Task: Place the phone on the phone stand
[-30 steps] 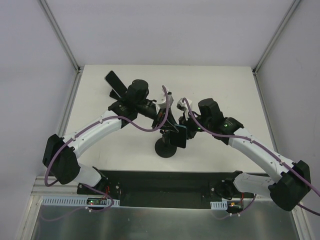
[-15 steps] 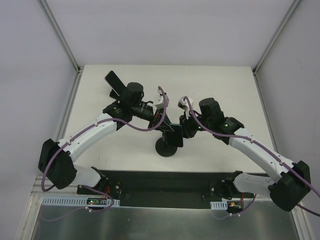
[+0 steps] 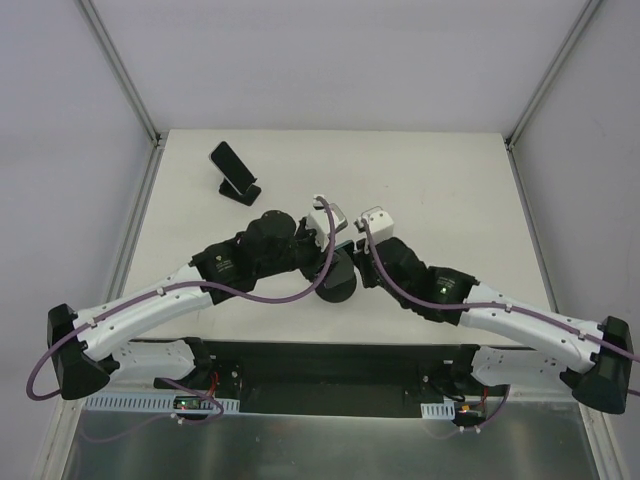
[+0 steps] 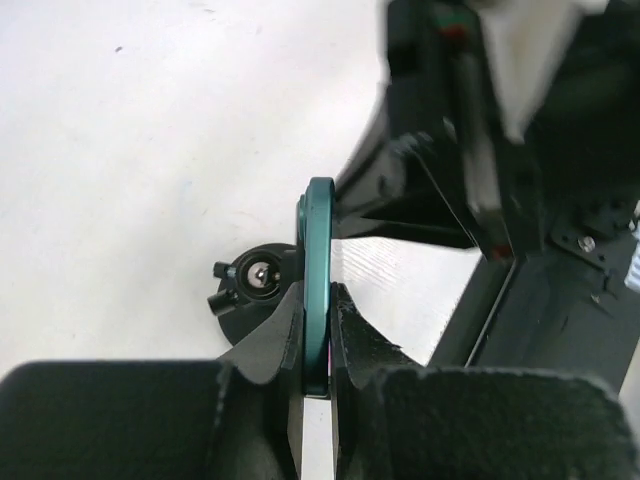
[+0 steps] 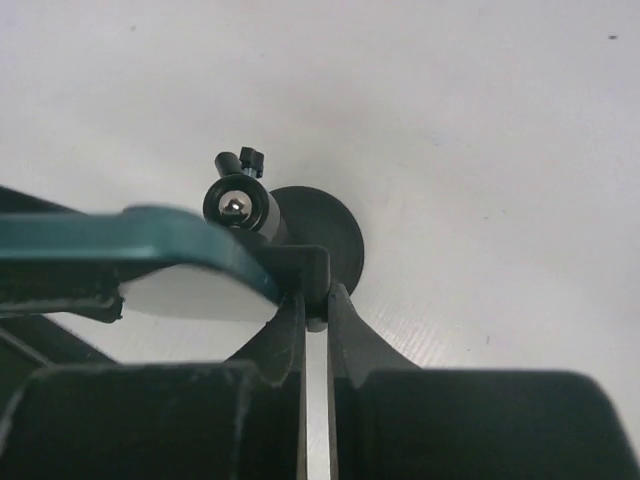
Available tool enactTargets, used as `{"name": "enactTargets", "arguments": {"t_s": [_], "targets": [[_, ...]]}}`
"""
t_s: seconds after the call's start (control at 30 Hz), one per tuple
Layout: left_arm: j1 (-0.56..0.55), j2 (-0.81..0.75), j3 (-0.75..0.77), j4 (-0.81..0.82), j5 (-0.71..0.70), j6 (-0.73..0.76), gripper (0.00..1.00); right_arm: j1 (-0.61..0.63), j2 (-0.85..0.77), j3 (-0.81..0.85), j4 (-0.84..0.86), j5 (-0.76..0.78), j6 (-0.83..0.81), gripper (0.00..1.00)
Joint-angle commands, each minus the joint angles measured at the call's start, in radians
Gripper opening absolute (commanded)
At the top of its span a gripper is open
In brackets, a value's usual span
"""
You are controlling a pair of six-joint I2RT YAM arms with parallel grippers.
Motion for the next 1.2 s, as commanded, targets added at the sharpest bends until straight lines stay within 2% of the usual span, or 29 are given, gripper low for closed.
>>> {"name": "enactTargets", "arguments": {"t_s": [0.0, 0.13, 0.27, 0.3, 0.37, 0.4, 0.43, 0.47, 0.57, 0.7, 0.83, 0.93, 1.0, 1.07, 1.17], "targets": [[0.013, -0.009, -0.027, 0.042, -0.568, -0.118, 0.00, 0.165, 0.001, 0.039, 0.055, 0.528, 0.209, 0.00], [0.013, 0.041, -0.050, 0.074, -0.632, -0.118, 0.00, 0.262, 0.015, 0.042, 0.109, 0.630, 0.249, 0.00], [0.006, 0.060, -0.064, 0.080, -0.658, -0.120, 0.00, 0.322, 0.040, 0.083, 0.126, 0.614, 0.212, 0.00], [-0.005, 0.061, -0.067, 0.083, -0.657, -0.111, 0.00, 0.334, 0.050, 0.103, 0.083, 0.605, 0.230, 0.00], [-0.013, 0.055, -0.081, 0.096, -0.651, -0.100, 0.00, 0.357, 0.043, 0.124, 0.075, 0.525, 0.239, 0.00], [-0.011, 0.054, -0.084, 0.100, -0.651, -0.094, 0.00, 0.365, 0.022, 0.120, 0.069, 0.492, 0.296, 0.09], [-0.011, 0.054, -0.088, 0.101, -0.651, -0.092, 0.00, 0.366, -0.004, 0.105, 0.095, 0.437, 0.301, 0.25], [-0.011, 0.054, -0.094, 0.101, -0.632, -0.092, 0.00, 0.365, -0.058, 0.085, 0.110, 0.324, 0.304, 0.49], [-0.011, 0.058, -0.097, 0.103, -0.637, -0.100, 0.00, 0.368, -0.152, 0.074, 0.086, 0.236, 0.322, 0.70], [-0.011, 0.049, -0.096, 0.106, -0.643, -0.108, 0.00, 0.367, -0.270, 0.042, 0.049, 0.228, 0.278, 0.76], [-0.008, 0.005, -0.113, 0.104, -0.666, -0.132, 0.00, 0.328, -0.357, 0.000, 0.024, 0.265, 0.136, 0.80], [0.019, -0.058, -0.145, 0.098, -0.634, -0.186, 0.00, 0.209, -0.367, -0.047, 0.043, 0.176, 0.089, 0.80], [0.065, -0.112, -0.166, 0.092, -0.592, -0.238, 0.00, 0.155, -0.361, -0.087, 0.114, 0.049, 0.045, 0.80], [0.098, -0.144, -0.191, 0.083, -0.519, -0.262, 0.00, 0.074, -0.330, -0.127, 0.150, -0.083, 0.036, 0.80], [0.165, -0.193, -0.219, 0.086, -0.419, -0.290, 0.00, -0.017, -0.267, -0.168, 0.248, -0.195, 0.065, 0.80]]}}
